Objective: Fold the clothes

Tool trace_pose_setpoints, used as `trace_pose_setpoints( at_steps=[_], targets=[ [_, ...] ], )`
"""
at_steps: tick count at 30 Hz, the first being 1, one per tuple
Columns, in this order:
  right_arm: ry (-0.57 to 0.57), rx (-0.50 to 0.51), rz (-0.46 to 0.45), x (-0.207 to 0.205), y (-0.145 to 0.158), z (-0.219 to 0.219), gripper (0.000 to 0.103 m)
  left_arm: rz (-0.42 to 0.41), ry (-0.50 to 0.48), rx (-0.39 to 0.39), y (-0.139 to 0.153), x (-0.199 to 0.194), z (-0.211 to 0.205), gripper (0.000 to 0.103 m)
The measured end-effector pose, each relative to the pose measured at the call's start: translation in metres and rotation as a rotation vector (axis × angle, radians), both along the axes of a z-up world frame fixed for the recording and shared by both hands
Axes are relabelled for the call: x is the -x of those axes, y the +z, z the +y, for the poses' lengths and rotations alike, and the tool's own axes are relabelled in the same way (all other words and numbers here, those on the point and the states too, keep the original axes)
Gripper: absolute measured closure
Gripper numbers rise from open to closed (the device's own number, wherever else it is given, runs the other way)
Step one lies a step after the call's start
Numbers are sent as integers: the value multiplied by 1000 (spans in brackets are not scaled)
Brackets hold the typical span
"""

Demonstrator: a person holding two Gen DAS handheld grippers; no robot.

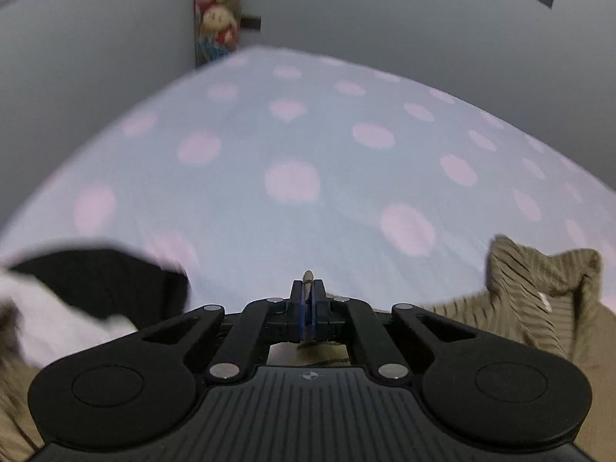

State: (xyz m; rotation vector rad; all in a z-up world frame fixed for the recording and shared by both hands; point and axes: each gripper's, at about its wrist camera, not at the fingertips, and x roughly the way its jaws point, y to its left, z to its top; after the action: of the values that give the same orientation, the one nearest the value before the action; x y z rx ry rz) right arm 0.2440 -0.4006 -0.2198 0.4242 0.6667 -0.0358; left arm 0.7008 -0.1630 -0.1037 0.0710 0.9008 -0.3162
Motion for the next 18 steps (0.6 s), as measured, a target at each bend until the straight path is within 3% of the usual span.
trace_pose_setpoints(
  at_steps=[3, 10, 14, 18],
  targets=[
    [5, 0, -1, -1, 1, 2, 51, -30, -4, -76, 10, -14, -17, 102],
    [9, -6, -8, -1, 2, 2, 51, -24, -32, -180, -20, -20, -50, 100],
    [7, -15, -14, -1, 3, 0, 51, -34, -8, -203, -19, -14, -41, 80],
    [1, -28, -17, -1, 3, -2, 51, -71, -67, -199, -2, 22, -21, 66]
  ],
)
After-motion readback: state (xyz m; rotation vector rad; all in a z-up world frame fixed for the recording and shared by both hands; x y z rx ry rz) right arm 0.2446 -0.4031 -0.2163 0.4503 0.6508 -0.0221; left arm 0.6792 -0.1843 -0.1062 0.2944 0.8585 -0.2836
